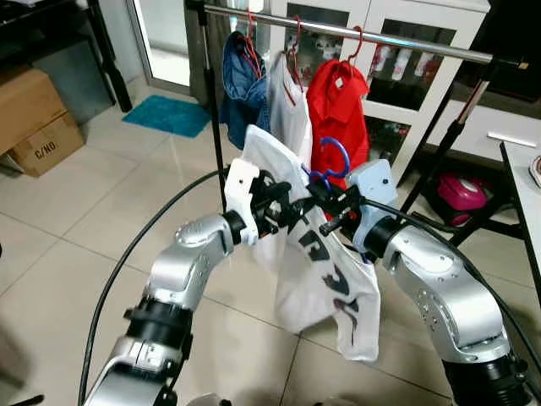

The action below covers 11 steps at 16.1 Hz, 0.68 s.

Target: Hang hanger

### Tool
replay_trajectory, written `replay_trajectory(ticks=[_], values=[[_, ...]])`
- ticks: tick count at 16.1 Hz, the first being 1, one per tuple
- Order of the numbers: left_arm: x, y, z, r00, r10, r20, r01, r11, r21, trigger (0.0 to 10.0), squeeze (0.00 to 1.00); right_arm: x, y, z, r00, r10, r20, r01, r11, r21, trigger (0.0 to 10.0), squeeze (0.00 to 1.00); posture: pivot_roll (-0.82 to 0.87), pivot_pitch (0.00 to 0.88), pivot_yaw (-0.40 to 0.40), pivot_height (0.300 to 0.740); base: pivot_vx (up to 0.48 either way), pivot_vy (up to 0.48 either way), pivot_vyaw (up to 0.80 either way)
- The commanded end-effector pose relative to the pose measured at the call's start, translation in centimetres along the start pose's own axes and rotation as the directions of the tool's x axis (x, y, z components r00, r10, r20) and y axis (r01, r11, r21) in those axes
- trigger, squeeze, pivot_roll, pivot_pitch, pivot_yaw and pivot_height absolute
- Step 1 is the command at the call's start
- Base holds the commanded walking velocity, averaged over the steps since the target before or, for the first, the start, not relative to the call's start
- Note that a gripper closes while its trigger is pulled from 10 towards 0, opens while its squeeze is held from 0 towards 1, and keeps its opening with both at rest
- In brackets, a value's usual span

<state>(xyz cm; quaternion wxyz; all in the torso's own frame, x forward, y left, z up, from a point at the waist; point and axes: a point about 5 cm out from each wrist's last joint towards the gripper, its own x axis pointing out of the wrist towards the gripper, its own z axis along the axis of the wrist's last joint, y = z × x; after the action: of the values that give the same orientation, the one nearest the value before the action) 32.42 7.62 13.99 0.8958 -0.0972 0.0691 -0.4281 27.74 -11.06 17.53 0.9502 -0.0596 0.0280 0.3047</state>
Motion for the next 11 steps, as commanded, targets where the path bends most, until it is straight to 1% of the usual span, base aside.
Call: replay_trajectory(ticks=[1,5,8,11], values=[[0.34,0.09,0.54,1.0,-0.001,0.019,0.001,1.0,0.009,0.0,0.0,-0.12,0.21,0.95,0.999,0.012,0.05,-0.011,1.0,-0.019,0.0,0.0,-0.12,0.0,-0.007,0.74,0.0,0.0,0.0],[0.79,0.2,0.6,1.0,-0.017,0.023,0.017,1.0,0.0,0.0,0.0,-0.34,0.24,0.89,0.999,0.011,0.047,-0.011,1.0,-0.012,0.0,0.0,-0.13,0.0,-0.005,0.74,0.0,0.0,0.0],[0.7,0.65,0.49,1.0,0.01,0.026,-0.01,1.0,0.001,0.0,0.0,-0.47,0.5,1.0,0.998,0.038,0.052,-0.038,0.999,-0.01,0.0,0.0,-0.12,0.0,-0.014,0.74,0.0,0.0,0.0],[0.64,0.83,0.57,0.999,0.016,0.041,-0.016,1.0,0.0,0.0,0.0,-0.51,0.83,1.0,0.997,0.061,0.054,-0.06,0.998,-0.01,0.0,0.0,-0.12,0.0,-0.015,0.74,0.0,0.0,0.0]])
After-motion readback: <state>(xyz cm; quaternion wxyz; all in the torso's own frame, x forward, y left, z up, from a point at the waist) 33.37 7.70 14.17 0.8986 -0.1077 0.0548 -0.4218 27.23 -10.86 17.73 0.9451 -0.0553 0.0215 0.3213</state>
